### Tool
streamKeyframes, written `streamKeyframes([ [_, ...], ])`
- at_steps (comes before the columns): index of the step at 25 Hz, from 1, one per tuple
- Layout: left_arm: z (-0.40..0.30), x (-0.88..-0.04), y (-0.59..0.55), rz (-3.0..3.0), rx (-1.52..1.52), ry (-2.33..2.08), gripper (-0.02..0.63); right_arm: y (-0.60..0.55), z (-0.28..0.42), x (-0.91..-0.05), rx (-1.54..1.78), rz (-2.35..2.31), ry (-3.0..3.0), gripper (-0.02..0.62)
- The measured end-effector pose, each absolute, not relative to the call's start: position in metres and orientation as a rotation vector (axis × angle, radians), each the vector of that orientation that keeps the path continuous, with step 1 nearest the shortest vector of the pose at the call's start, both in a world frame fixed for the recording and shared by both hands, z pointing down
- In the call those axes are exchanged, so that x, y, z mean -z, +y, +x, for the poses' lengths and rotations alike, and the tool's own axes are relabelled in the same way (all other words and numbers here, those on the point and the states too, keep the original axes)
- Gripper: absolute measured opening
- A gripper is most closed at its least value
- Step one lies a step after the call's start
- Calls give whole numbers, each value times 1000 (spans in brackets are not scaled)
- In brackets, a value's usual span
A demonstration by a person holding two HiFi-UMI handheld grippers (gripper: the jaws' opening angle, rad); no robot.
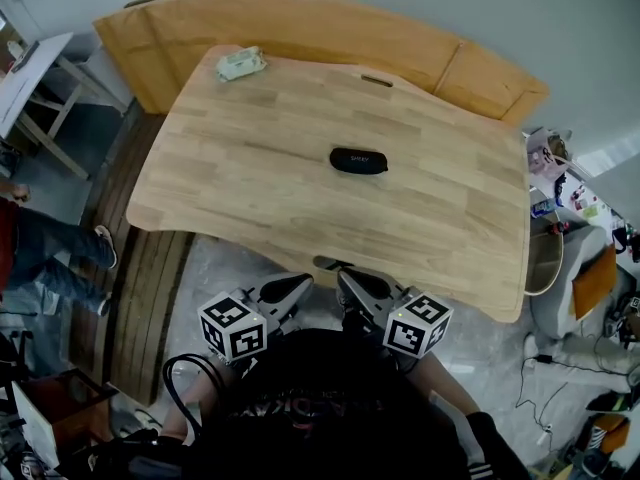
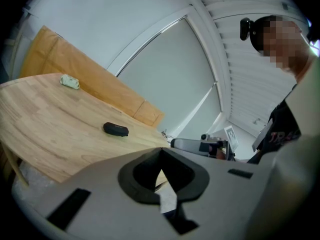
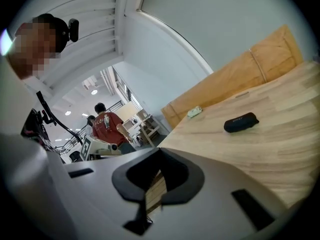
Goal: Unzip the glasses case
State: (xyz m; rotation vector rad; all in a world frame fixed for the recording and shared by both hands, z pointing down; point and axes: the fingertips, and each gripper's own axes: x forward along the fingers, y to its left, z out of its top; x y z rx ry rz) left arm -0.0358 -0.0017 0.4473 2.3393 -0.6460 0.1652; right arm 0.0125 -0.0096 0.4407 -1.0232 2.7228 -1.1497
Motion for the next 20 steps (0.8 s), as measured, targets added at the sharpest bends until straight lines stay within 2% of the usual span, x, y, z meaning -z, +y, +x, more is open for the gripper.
streamKeyframes([
  [11, -21, -444, -19, 2313, -128, -763, 11, -54, 44, -449, 1181, -1006, 2732, 14],
  [20, -12, -447, -30, 2265, -102, -878, 11, -116, 94, -473, 1076, -1113, 2832, 15],
])
